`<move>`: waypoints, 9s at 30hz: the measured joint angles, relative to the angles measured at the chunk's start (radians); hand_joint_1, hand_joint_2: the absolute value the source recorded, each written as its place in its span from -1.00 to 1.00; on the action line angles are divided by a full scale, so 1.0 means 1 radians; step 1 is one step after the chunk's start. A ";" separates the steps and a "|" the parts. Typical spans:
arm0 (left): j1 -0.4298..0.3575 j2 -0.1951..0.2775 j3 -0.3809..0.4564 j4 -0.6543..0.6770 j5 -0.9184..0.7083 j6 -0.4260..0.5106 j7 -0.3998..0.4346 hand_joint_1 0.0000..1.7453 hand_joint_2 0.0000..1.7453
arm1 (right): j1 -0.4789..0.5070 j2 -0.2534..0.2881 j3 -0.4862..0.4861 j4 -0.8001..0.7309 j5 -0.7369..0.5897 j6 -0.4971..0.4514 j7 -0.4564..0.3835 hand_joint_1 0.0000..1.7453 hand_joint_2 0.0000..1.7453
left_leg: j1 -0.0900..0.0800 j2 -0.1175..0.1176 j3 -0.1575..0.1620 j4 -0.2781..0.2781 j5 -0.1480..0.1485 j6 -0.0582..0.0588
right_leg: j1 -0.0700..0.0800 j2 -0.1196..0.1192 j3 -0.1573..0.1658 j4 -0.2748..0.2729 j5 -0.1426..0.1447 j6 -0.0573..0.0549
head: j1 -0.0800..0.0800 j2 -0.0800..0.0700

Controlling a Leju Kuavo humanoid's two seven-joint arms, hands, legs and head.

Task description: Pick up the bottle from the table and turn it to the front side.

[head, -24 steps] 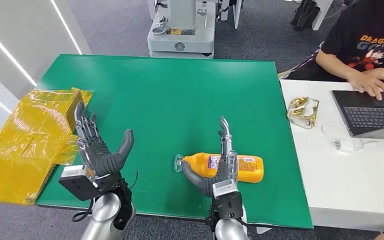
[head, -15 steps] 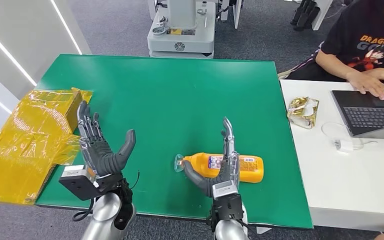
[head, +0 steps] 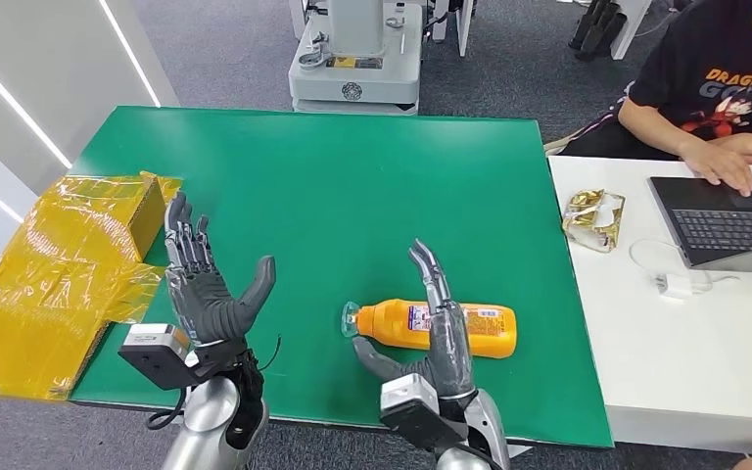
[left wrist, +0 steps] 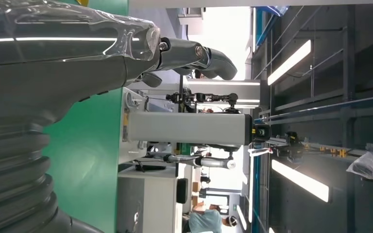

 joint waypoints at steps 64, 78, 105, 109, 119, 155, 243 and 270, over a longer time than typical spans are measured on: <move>0.075 -0.025 0.011 -0.042 0.031 -0.122 0.000 -1.00 1.00 | -0.602 -0.455 0.290 0.419 0.227 0.853 0.146 -1.00 1.00 | -0.001 -0.003 -0.003 0.003 0.002 0.004 | -0.001 -0.003 0.000 -0.001 0.003 0.005 | 0.000 0.000; 0.075 -0.033 0.016 -0.042 0.041 -0.126 0.000 -1.00 1.00 | -0.601 -0.422 0.357 0.548 0.243 0.736 0.181 -0.04 1.00 | -0.001 -0.002 -0.002 0.003 0.002 0.004 | -0.001 -0.002 0.001 -0.001 0.003 0.005 | 0.000 0.000; 0.085 -0.038 0.018 -0.042 0.029 -0.125 0.000 -1.00 1.00 | -0.557 -0.365 0.369 0.612 0.261 0.529 0.138 1.00 1.00 | -0.001 -0.001 0.005 0.003 0.002 0.004 | 0.000 -0.001 0.008 -0.001 0.004 0.005 | 0.000 0.000; 0.090 -0.040 0.022 -0.051 0.023 -0.105 0.000 -1.00 1.00 | -0.511 -0.346 0.343 0.587 0.318 0.403 0.197 1.00 1.00 | -0.001 -0.002 0.004 0.003 0.002 0.005 | 0.000 -0.001 0.007 -0.001 0.004 0.005 | 0.000 0.000; 0.111 -0.043 0.032 -0.080 0.024 -0.071 0.000 -1.00 1.00 | -0.251 -0.222 0.081 0.422 0.270 -0.006 0.195 1.00 1.00 | 0.000 -0.005 0.000 0.002 0.002 0.005 | 0.000 -0.005 0.004 -0.001 0.002 0.005 | 0.000 0.000; 0.006 -0.029 -0.011 0.165 0.218 -0.494 0.097 -1.00 1.00 | -0.029 -0.078 -0.252 0.238 0.357 -0.182 0.002 1.00 1.00 | -0.001 -0.003 -0.003 0.003 0.001 0.006 | -0.001 -0.003 0.001 -0.002 0.003 0.006 | 0.000 0.000; -0.086 -0.040 -0.011 0.360 0.239 -0.475 0.070 1.00 1.00 | -0.189 -0.035 -0.076 0.382 0.471 0.341 0.103 1.00 1.00 | -0.001 -0.002 -0.003 0.003 0.001 0.006 | 0.000 -0.002 0.000 -0.002 0.003 0.006 | 0.000 0.000; -0.091 -0.057 0.008 0.351 0.211 -0.531 0.071 1.00 1.00 | 0.018 0.003 -0.141 0.109 0.286 0.039 0.059 -1.00 1.00 | -0.001 -0.003 -0.004 0.003 0.001 0.006 | 0.000 -0.003 0.000 -0.002 0.003 0.006 | 0.000 0.000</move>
